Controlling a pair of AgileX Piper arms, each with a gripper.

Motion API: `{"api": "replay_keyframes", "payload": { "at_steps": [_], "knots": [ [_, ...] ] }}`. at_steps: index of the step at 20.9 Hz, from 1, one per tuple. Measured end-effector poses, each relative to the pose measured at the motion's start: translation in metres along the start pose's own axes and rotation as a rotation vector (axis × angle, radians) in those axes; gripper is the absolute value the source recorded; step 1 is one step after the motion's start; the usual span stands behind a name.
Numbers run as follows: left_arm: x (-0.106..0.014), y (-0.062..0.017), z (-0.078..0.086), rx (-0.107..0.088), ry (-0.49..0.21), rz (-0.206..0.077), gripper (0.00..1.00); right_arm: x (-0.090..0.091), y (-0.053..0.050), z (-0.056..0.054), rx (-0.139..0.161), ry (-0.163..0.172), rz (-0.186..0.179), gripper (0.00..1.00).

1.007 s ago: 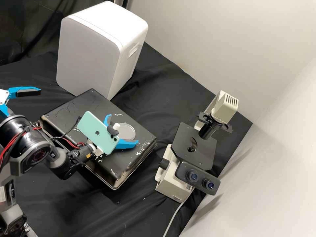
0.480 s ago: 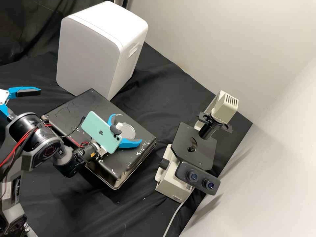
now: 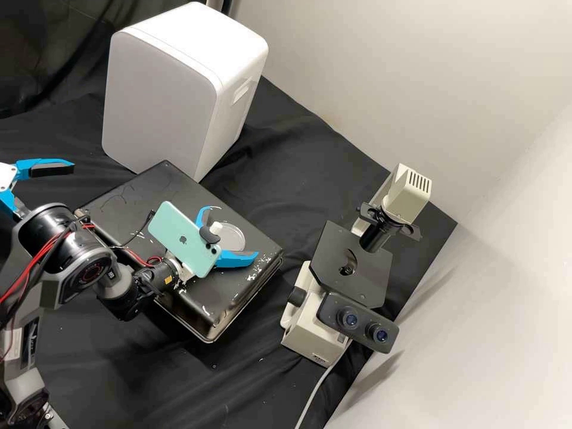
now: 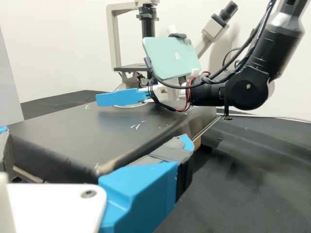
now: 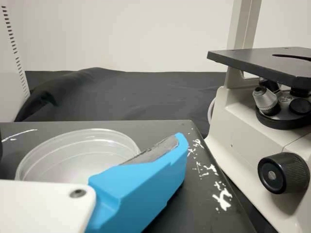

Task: Place the petri dish on the microscope

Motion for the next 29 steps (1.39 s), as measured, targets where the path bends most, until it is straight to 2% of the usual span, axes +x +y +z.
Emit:
{"api": "replay_keyframes", "payload": {
  "at_steps": [15,20,25,29],
  "knots": [
    [0.0007,-0.0019,-0.0002,-0.004,0.0,-0.011,1.0,0.0,0.0001,0.0001,0.001,-0.001,0.001,0.0],
    [0.0007,-0.0019,-0.0002,-0.004,0.0,-0.011,1.0,-0.0001,0.0032,0.0028,-0.001,-0.008,0.009,0.0],
    [0.0007,-0.0019,-0.0002,-0.004,0.0,-0.011,1.0,-0.0003,0.0062,0.0055,0.029,-0.017,0.019,0.0],
    [0.0007,-0.0019,-0.0002,-0.004,0.0,-0.011,1.0,-0.0003,0.0066,0.0059,0.029,-0.017,0.02,0.0]
  ]
}}
